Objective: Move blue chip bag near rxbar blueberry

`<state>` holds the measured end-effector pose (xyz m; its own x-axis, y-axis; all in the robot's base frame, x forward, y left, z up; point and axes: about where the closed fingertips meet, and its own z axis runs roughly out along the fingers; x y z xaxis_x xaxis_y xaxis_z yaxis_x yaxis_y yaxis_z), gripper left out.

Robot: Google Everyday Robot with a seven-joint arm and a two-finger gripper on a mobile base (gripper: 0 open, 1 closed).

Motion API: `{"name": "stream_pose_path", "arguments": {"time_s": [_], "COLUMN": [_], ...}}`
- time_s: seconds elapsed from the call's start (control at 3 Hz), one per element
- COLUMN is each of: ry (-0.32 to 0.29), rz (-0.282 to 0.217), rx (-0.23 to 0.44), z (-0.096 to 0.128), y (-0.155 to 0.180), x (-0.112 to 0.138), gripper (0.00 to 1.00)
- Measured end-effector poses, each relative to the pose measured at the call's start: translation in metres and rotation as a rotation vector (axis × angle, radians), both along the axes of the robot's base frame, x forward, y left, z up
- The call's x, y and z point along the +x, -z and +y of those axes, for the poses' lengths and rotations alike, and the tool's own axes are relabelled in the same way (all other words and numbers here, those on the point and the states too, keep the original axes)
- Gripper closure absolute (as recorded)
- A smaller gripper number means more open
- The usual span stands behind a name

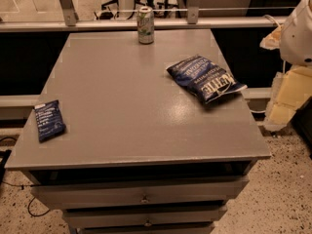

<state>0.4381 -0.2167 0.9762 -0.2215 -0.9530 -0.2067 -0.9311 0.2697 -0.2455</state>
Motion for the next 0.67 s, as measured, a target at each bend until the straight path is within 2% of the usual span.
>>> {"name": "stream_pose_path", "arguments": {"time_s": [0.33,0.67], "ry": [0.0,-0.008], "rz": [0.0,-0.034], "rx": [0.0,0.058], "z": [0.0,0.004], "y": [0.0,0.003], "x": [0.0,0.023], "gripper": [0.0,0.0]}}
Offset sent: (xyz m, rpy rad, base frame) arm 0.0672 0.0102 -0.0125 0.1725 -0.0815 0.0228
